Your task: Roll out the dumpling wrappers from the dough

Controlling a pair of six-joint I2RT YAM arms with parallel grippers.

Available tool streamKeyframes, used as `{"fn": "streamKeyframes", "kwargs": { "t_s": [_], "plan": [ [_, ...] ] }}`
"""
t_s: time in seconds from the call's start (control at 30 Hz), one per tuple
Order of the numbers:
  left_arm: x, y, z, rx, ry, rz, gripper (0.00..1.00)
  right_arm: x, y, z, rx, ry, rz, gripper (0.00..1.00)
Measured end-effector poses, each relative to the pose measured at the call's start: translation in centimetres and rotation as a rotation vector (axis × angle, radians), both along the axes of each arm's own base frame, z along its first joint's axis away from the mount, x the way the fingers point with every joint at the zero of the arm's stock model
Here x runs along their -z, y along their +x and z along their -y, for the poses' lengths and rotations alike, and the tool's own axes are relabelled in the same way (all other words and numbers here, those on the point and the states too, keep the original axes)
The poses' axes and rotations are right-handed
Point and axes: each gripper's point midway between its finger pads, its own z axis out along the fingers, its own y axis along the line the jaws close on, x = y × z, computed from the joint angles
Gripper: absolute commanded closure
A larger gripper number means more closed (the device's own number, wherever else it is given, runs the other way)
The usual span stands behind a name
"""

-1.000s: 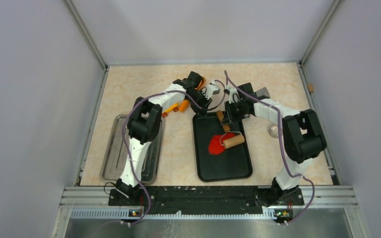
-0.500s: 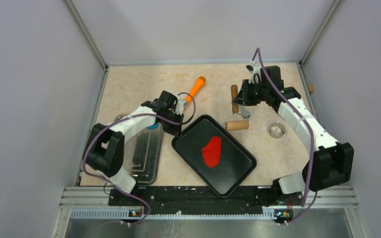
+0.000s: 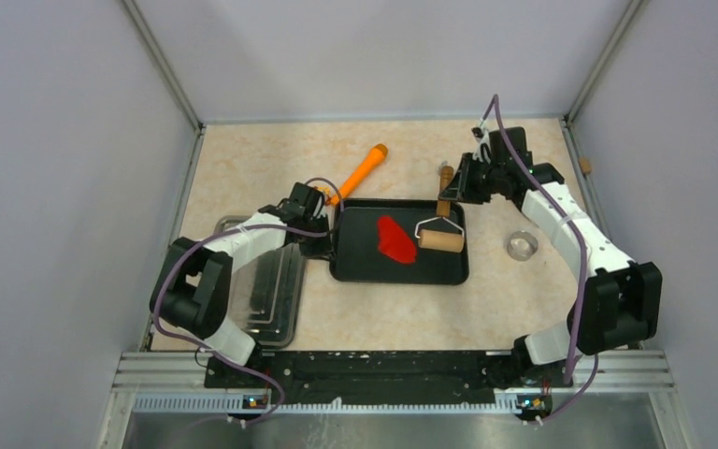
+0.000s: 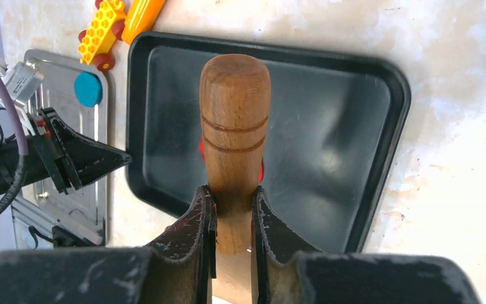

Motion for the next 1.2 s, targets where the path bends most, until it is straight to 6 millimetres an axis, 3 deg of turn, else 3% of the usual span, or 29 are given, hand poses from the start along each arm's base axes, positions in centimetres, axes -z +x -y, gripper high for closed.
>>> {"fn": "streamKeyframes", "kwargs": {
  "t_s": [0.27, 0.47, 0.5, 0.6, 0.7, 0.8, 0.93, 1.07, 1.2],
  "plan": [
    [-0.2, -0.4, 0.9, 0.163, -0.040, 0.037, 1.00, 0.6, 0.2, -0.2, 0.029, 0.022, -0.023, 1.00],
    [-0.2, -0.6, 1.0, 0.300, -0.033, 0.085, 1.00, 2.1, -0.4, 0.0, 0.041, 0.015, -0.057, 1.00],
    [-0.2, -0.6, 1.0, 0.312, -0.032, 0.093, 0.96, 2.1, -0.4, 0.0, 0.042, 0.014, -0.057, 1.00],
    [-0.4, -1.0, 0.8, 0.333, -0.029, 0.106, 0.62, 1.8, -0.3, 0.1, 0.042, 0.017, -0.046, 1.00],
    [-0.9, -1.2, 0.5, 0.318, -0.025, 0.109, 0.52, 1.2, -0.4, 0.1, 0.042, 0.021, -0.027, 1.00],
    [-2.0, -0.3, 1.0, 0.290, -0.042, 0.130, 0.51, 0.4, -0.5, 0.3, 0.045, 0.026, -0.004, 1.00],
    [-3.2, 2.6, 2.2, 0.258, -0.061, 0.167, 0.53, -0.2, -0.7, 0.6, 0.045, 0.026, 0.021, 1.00],
    [-1.4, 5.6, 2.3, 0.191, 0.003, 0.151, 0.56, 0.2, -1.0, 0.9, 0.041, 0.013, 0.016, 1.00],
    [1.0, 5.5, 1.1, 0.150, 0.076, 0.091, 0.66, 0.4, -1.0, 1.0, 0.038, 0.004, 0.018, 1.00]
  ]
}}
